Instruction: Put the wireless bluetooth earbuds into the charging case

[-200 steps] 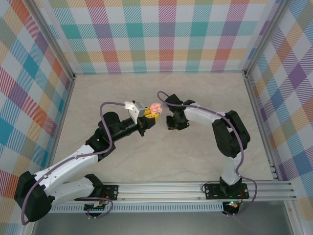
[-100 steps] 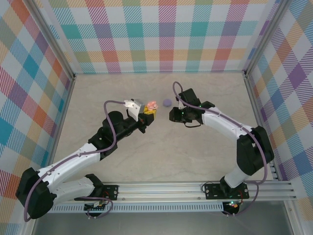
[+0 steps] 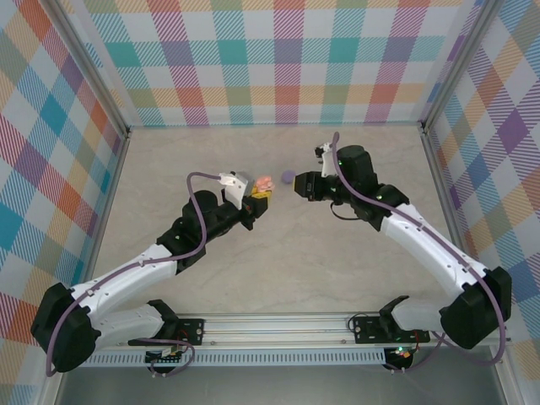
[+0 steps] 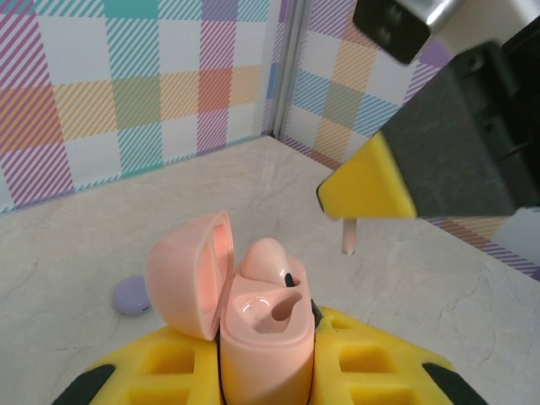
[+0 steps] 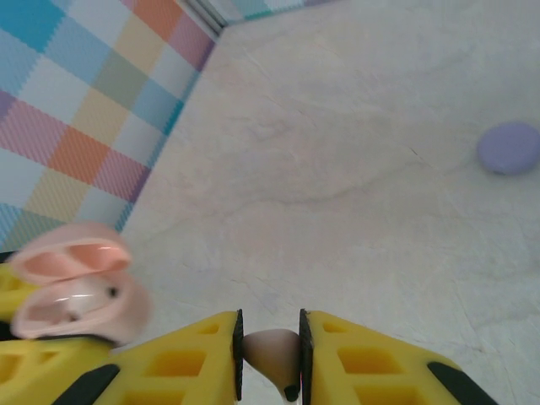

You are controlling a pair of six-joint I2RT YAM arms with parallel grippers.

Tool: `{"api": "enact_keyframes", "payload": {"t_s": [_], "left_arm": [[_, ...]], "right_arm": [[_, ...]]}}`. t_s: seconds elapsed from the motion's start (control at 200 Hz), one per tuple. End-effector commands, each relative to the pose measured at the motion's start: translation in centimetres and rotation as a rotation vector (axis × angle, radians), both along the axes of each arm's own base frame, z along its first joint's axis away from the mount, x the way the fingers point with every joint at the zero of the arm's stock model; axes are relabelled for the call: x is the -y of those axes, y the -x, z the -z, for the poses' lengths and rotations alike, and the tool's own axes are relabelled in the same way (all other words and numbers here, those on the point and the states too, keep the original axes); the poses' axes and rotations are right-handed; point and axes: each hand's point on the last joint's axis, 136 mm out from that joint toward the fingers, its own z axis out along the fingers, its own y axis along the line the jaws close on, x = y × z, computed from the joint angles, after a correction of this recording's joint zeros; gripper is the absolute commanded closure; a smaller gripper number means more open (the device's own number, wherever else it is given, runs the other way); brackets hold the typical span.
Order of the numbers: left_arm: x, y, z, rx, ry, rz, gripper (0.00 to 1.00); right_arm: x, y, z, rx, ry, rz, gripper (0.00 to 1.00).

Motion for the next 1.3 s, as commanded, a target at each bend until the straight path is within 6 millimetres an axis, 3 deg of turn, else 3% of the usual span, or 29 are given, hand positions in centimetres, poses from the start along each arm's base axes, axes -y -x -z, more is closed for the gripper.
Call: {"api": "enact_keyframes", "payload": {"t_s": [0.0, 0.29, 0.695, 1.295], "left_arm": [[1.0, 1.0, -0.1, 0.073, 0.0, 0.071, 0.85], [2.4, 2.3, -0.7, 0.199, 0.018, 0.183, 0.89], [2.9, 2.6, -1.4, 0.22, 0.082, 0.217, 0.86], [3.2, 2.3, -1.5, 0.191, 0.088, 0.217, 0.86]], "right_arm": [[-0.7, 1.1, -2.5, 0.098, -0.062, -0.078, 0.74], [-2.4, 3.0, -5.8, 0.215, -0.102, -0.174, 0.74], [-3.9, 4.3, -7.7, 0.278, -0.125, -0.224, 0.74], [-4.7, 4.7, -7.8, 0.294, -0.109, -0.25, 0.74]]}}
